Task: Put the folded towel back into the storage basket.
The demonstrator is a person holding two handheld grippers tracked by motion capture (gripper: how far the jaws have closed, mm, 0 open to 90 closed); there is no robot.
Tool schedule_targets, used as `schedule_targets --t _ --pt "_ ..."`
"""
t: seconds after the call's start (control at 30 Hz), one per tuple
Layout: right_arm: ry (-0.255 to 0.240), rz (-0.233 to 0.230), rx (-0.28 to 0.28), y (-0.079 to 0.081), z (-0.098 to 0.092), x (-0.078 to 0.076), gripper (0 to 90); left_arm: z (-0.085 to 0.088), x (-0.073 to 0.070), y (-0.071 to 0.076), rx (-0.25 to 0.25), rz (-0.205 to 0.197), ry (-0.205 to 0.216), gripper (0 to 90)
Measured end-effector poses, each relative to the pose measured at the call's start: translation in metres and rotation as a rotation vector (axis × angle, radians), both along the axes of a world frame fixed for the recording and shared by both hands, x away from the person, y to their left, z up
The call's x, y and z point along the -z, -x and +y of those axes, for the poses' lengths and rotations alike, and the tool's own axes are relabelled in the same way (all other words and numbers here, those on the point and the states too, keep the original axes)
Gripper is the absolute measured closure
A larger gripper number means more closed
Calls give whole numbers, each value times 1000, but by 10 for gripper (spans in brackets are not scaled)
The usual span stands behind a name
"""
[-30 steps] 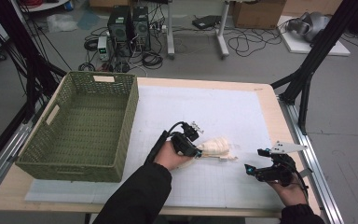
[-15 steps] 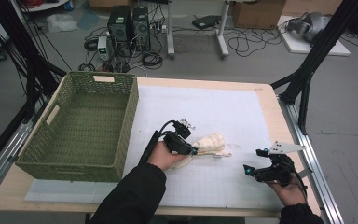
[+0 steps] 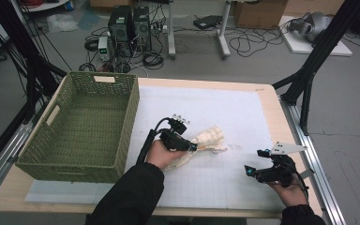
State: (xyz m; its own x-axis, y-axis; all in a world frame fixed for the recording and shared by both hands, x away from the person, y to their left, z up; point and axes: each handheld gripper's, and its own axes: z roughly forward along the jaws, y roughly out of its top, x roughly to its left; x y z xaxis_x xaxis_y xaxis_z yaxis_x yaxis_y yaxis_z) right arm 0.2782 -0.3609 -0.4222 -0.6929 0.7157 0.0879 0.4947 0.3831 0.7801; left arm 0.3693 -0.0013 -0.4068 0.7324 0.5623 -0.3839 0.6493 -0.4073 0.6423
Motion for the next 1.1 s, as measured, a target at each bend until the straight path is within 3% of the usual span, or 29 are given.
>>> schedule_targets --t 0.1,0.37,0.7,0.87,0.97,1.1 --pt "0 -2 4 0 0 -1 115 6 -4 0 -29 -1 11 798" --pt "-3 -12 -2 0 1 -1 115 30 -17 -2 -106 15 137 798" --pt "-3 -13 -6 -1 2 -1 115 52 -28 -5 -185 45 254 798" --pt "-3 -15 -9 -1 2 -1 115 57 -31 -5 -211 48 273 798" --pt "-3 -17 -10 -1 2 -1 115 59 -37 -2 -224 20 243 798" --pt "-1 -12 -11 -1 3 -1 114 63 -43 -1 -248 25 256 799"
